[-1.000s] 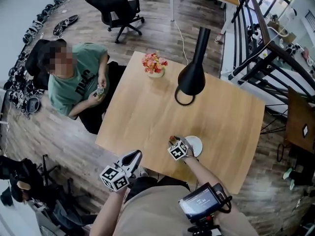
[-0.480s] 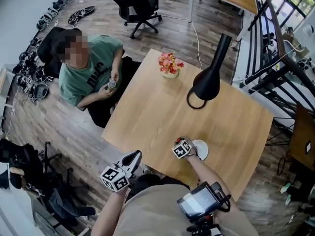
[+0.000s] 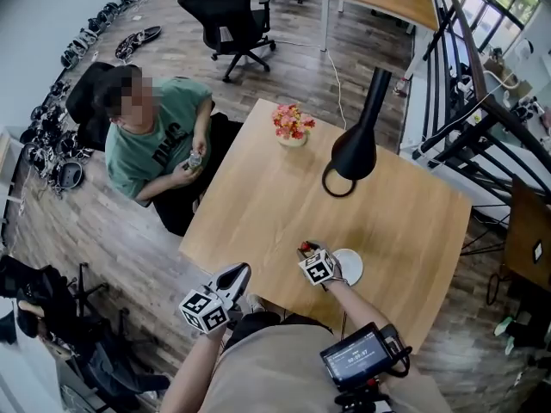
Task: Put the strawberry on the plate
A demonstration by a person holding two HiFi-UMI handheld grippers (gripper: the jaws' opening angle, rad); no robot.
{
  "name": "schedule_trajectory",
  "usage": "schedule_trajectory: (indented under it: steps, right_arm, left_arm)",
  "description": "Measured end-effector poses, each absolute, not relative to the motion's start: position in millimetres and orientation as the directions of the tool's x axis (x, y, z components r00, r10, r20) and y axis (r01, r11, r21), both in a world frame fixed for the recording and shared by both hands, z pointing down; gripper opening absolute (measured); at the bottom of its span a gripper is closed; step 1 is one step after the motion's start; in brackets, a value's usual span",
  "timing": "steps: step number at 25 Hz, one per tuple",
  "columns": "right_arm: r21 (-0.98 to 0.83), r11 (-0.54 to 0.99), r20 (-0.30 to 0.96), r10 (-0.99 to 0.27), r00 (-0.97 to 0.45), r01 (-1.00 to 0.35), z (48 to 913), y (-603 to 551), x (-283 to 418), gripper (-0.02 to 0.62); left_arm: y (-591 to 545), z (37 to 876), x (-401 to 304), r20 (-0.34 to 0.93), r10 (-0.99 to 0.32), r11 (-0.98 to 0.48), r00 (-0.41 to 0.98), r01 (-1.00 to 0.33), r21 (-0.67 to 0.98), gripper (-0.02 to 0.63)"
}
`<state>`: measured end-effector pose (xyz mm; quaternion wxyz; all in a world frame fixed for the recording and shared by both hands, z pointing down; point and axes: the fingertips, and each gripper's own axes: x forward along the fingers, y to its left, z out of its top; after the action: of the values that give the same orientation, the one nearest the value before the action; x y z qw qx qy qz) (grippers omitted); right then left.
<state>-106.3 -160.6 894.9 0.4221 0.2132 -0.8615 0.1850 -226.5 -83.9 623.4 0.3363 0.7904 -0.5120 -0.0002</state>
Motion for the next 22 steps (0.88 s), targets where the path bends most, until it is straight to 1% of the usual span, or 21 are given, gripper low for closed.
schedule_trajectory:
  steps: [4, 9, 14, 22]
  right_arm:
    - [-0.147, 0.836, 0.738, -0.263, -0.621, -0.528, 844, -164, -115, 0.152]
    - [-0.157, 0.841, 0.605, -0.332, -0.724, -0.517, 781, -168, -125, 0.152]
    - [-0.13, 0.843, 0.535, -0.383, -0.753, -0.521, 724, -170, -121, 0.152]
    - [-0.118, 0.853, 0.42, -0.421, -0.803, -0.509, 649, -167, -105, 0.152]
  left_arm:
    - [-88, 615, -221, 0.321, -0.803, -0.29, 0.502, -0.8, 0.525, 0.006]
    - [-88, 606, -221, 0.307, -0.803, -0.308, 0.511, -0.796, 0.521, 0.006]
    - [-86, 602, -225, 0.287, -0.818, -0.297, 0.499, -0.792, 0.533, 0.006]
    - [-92, 587, -222, 0.247, -0.847, -0.288, 0.471, -0.796, 0.533, 0.006]
